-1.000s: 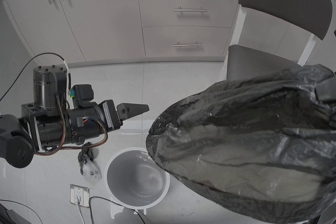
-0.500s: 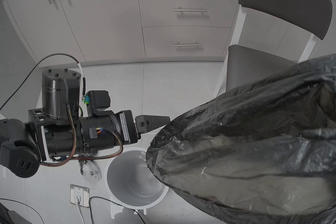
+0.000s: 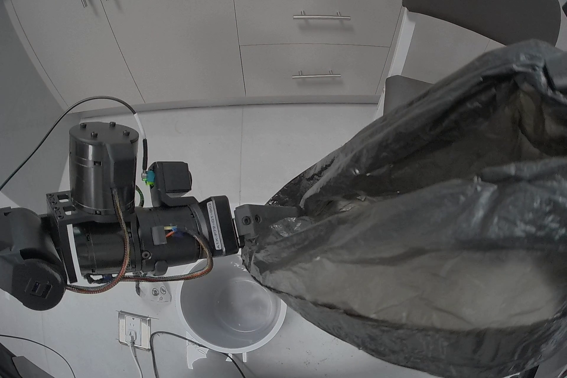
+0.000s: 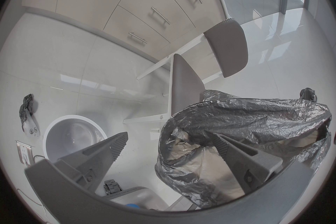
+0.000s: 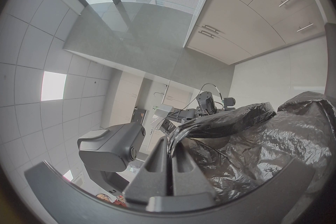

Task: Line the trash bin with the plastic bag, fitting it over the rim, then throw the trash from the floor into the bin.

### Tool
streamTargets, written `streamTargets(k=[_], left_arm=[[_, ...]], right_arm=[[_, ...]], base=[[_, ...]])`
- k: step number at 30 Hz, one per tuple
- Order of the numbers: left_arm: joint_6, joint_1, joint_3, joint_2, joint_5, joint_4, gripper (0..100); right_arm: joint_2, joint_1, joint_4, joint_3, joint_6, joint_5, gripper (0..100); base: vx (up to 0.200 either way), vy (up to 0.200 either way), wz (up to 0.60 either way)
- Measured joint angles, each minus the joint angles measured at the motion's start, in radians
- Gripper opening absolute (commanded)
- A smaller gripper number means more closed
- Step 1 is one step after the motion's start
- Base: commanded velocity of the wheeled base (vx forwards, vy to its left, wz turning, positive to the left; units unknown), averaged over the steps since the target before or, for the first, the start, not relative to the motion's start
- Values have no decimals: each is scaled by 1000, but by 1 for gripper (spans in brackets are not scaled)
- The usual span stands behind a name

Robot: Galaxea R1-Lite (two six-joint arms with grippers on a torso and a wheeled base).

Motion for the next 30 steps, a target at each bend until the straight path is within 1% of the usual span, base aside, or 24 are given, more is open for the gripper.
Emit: streamTargets(k=[7, 12, 25, 30], left_arm=[[-3, -3, 2, -2, -5, 0, 100], [-4, -5, 8, -8, -13, 3, 100], [2, 5, 11, 14, -105, -1, 100], [2, 16, 5, 43, -176, -49, 100]], right_arm=[[10, -14, 9, -28, -66, -1, 0], [17, -41, 9, -51, -75, -1, 0], [23, -54, 9, -69, -91, 0, 0], [16, -45, 9, -70, -91, 1, 0]], base=[[0, 0, 0], [0, 0, 0], [0, 0, 0], [0, 0, 0]])
